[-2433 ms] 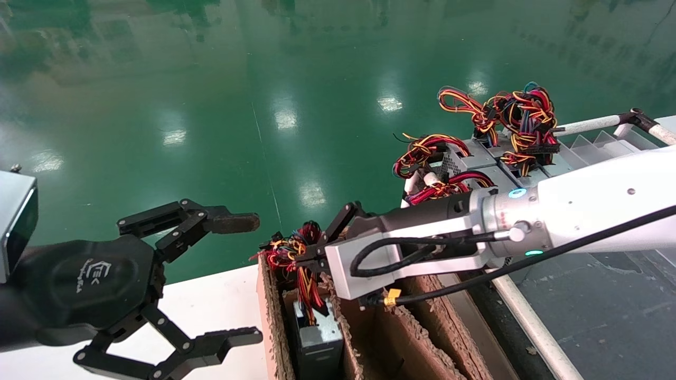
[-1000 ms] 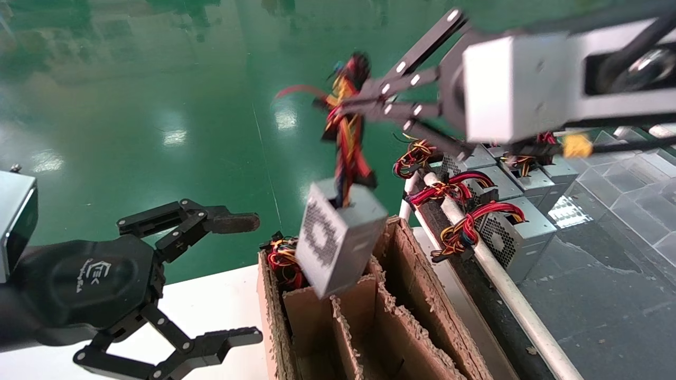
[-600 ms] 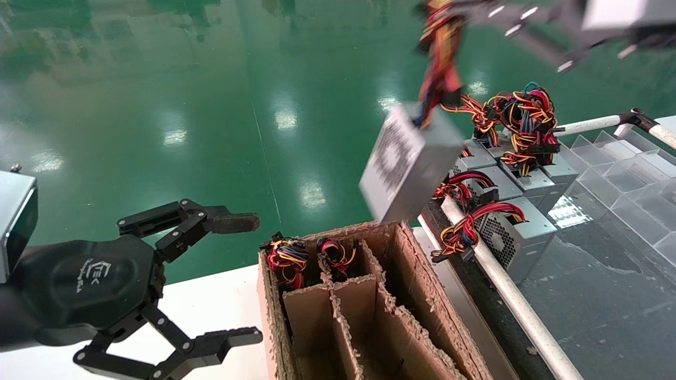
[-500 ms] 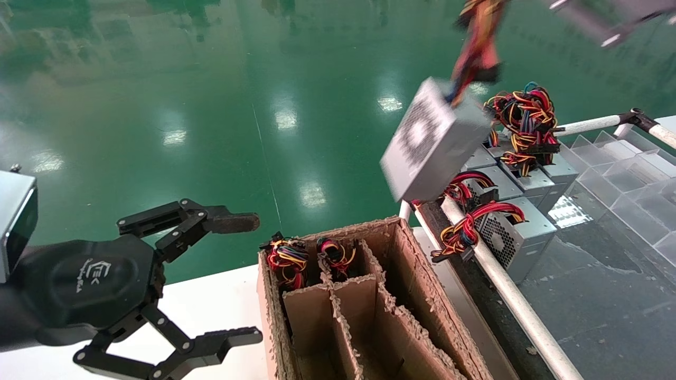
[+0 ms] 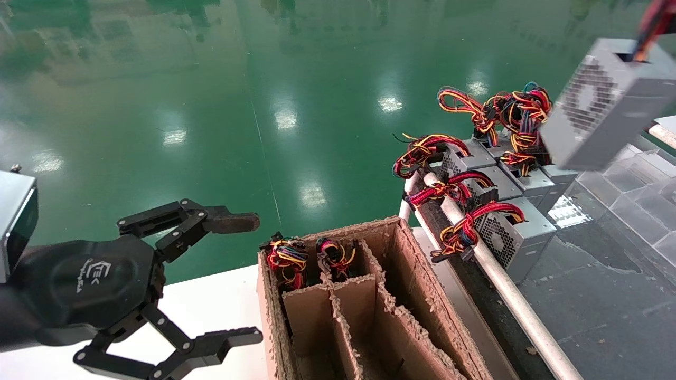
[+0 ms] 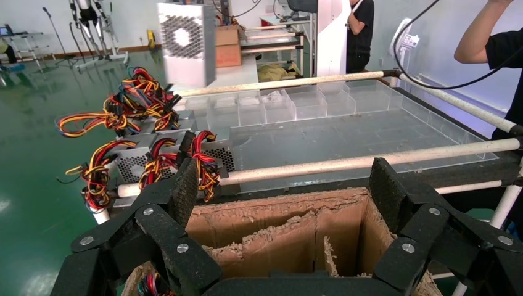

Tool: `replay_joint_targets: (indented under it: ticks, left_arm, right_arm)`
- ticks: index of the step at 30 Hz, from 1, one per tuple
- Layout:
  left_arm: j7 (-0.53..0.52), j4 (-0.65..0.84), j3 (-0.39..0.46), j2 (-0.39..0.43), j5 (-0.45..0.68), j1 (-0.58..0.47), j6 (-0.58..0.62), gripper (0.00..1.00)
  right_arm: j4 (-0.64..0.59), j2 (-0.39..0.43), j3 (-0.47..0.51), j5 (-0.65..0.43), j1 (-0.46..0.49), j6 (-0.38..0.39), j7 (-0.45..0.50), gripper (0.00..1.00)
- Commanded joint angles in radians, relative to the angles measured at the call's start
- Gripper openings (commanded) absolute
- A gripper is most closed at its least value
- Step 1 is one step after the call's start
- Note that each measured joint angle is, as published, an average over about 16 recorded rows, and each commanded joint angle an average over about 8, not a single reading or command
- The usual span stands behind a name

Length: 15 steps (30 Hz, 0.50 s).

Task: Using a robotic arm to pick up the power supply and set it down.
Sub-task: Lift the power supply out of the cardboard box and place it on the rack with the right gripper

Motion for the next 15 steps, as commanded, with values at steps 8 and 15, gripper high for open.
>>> replay_joint_targets:
  ticks: [8, 15]
  left_arm:
    - [0.000, 0.000, 0.000, 0.000, 0.000, 0.000, 0.000, 1.00]
    - [0.000, 0.000, 0.000, 0.000, 0.000, 0.000, 0.000, 1.00]
  right_arm:
    - [-0.004, 0.137, 0.000, 0.023, -0.067, -0.024, -0.003, 0.00]
    - [-0.007, 0.204, -0.028, 0.063, -0.177, 0.031, -0.019, 0.00]
